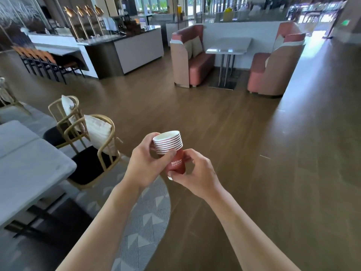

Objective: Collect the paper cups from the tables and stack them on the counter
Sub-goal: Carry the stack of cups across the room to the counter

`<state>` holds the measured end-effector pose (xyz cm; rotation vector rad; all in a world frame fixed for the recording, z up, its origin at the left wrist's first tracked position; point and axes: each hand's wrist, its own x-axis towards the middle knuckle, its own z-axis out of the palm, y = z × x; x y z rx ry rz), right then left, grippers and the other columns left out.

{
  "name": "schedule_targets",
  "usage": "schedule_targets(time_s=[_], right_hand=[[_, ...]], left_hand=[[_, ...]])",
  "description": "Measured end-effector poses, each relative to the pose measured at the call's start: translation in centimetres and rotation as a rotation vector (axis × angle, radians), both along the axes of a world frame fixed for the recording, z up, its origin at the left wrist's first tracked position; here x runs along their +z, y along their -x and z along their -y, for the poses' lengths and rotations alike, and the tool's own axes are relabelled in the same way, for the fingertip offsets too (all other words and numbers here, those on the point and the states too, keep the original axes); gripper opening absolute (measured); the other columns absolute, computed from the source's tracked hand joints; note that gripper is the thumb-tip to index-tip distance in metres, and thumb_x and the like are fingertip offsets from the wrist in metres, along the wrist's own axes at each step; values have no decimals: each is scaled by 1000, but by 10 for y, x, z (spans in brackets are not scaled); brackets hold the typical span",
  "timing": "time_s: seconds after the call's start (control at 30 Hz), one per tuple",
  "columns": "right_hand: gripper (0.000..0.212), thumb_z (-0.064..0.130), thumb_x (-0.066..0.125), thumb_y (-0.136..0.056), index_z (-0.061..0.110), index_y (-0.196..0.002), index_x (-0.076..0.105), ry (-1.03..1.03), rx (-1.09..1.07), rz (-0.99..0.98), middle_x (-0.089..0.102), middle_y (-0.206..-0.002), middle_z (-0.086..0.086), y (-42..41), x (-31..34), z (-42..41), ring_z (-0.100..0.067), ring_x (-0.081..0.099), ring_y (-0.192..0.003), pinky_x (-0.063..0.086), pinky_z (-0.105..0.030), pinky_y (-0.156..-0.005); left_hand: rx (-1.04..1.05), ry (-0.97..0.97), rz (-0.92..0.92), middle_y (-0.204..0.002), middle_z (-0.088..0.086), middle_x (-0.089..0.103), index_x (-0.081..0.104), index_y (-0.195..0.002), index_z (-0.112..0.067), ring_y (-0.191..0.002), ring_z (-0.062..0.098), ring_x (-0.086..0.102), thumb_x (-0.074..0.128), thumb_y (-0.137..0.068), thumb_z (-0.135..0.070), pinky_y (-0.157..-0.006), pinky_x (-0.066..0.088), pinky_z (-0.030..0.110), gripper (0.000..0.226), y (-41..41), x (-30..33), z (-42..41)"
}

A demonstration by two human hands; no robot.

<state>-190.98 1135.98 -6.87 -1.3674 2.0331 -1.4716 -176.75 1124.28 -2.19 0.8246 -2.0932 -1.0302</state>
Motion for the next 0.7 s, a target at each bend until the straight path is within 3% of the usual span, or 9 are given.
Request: schedule_targets(time_s=[0.17, 0.33, 0.53, 0.7], right_hand=[[50, 38, 94, -67, 26, -109, 69, -18, -37, 3, 72, -104, 12, 41, -4, 19, -8, 65, -103, 51, -28, -93], [50, 37, 94, -68, 24, -110, 70, -43, -84, -10, 71, -104, 12, 75, -10, 48, -8, 64, -102, 51, -26, -92], [50, 37, 94, -68, 25, -110, 70, -48, -161, -34, 72, -105, 12, 118, -12, 111, -7, 65, -103, 52, -26, -92], [49, 38, 93, -68, 26, -109, 69, -86, -201, -78, 72, -105, 12, 157, 0, 182, -8, 65, -104, 53, -28, -92]], left_hand=[[-22, 20, 18, -113, -16, 73, 62, -132, -25, -109, -2, 65, 85, -91, -31, -85, 42, 3, 48, 43, -9, 24], [-74, -2, 22, -114, -15, 73, 62, -133, -24, -108, 2, 67, 85, -87, -40, -92, 50, 20, 54, 84, -19, 62], [-141, -41, -35, -111, -22, 73, 62, -130, -28, -108, -1, 67, 76, -78, -58, -85, 45, 7, 61, 140, -31, 139], [-192, -59, -91, -112, -33, 69, 62, -129, -32, -107, -3, 66, 73, -76, -64, -83, 44, 4, 63, 182, -26, 216]])
